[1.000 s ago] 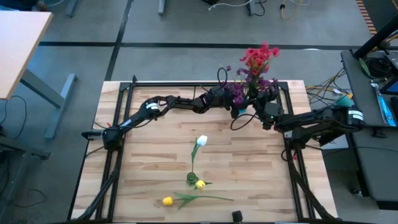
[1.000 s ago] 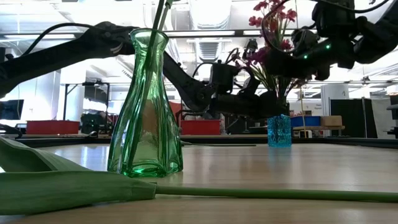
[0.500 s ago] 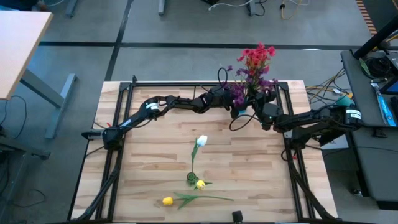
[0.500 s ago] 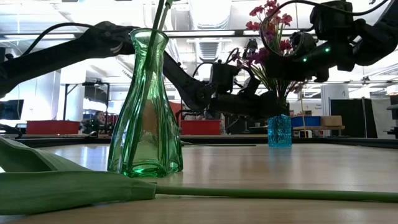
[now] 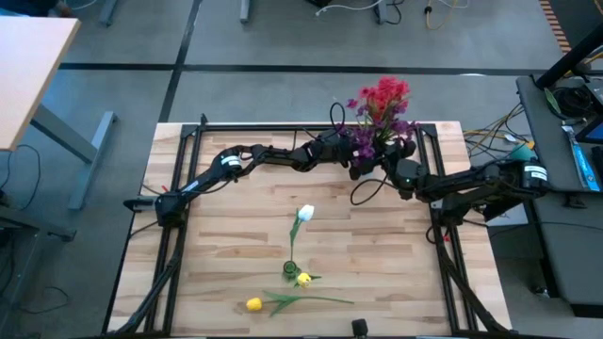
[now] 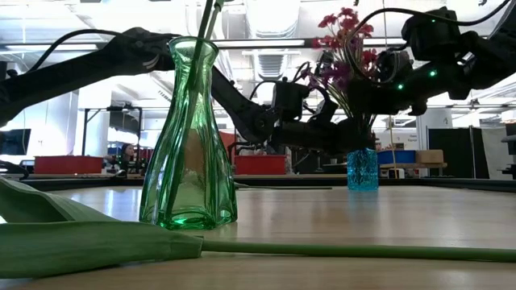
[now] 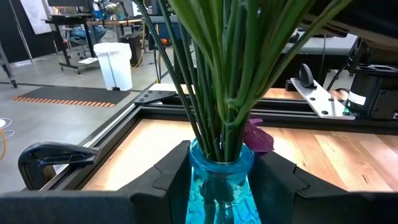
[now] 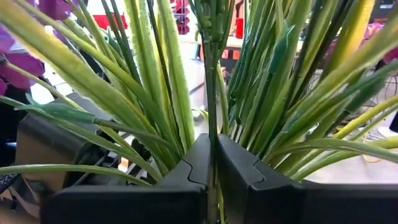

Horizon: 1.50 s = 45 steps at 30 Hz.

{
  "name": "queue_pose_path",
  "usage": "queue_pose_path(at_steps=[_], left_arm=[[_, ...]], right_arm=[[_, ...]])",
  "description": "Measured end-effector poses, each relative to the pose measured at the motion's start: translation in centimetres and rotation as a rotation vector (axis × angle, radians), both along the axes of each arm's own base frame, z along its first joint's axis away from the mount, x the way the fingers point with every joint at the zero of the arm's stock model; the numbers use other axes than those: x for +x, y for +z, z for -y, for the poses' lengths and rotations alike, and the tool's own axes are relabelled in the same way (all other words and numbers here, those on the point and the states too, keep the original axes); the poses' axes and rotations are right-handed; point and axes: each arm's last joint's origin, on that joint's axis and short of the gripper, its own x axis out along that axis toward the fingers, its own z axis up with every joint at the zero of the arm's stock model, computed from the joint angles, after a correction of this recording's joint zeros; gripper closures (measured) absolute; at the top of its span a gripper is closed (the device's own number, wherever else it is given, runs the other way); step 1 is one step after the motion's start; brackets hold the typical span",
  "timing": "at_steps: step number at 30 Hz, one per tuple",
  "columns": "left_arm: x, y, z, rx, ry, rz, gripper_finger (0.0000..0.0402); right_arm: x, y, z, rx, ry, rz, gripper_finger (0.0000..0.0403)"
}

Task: Sort flowers into vase by color
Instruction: Put the red flowers into the blue vase

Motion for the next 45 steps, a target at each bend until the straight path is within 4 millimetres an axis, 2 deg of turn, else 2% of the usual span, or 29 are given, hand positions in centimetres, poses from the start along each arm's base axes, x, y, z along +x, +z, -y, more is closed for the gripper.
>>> queue_pose_path(at_steps=[6,17,23,27,31,39,42,45], left_arm=[[0.0,0.0,0.0,0.004,0.0,-0.001,0.0278],[0.0,0.0,0.0,0.004,0.0,-0.001,0.0278],[0.0,0.0,0.0,0.005,0.001,-0.001,0.0278],[0.0,0.0,0.0,0.005,0.001,-0.002,0.0278],[0.0,0.0,0.0,0.005,0.001,-0.002,0.0278],[0.0,0.0,0.0,0.005,0.001,-0.001,0.0278],[0.0,0.0,0.0,0.006,0.002,-0.001,0.0278],[0.0,0.0,0.0,0.006,0.002,-0.001,0.0278]], right_arm=[[-0.1,0.2,-0.1,-0.005,0.002,0.002,0.0381],[-1.0,2.0,-0.3,-0.027,0.017,0.069,0.0268],[-1.7,3.4,-0.6,-0.06,0.047,0.111,0.0245],[-2.0,4.0,-0.7,-0.082,0.055,0.124,0.0251],[-2.1,4.3,-0.8,-0.094,0.079,0.134,0.0276],[-1.8,3.0,-0.7,-0.007,0.082,0.056,0.0382],[-1.6,3.0,-0.6,0.008,0.078,0.052,0.0377],[-1.3,3.7,-0.6,-0.005,0.08,0.05,0.035]])
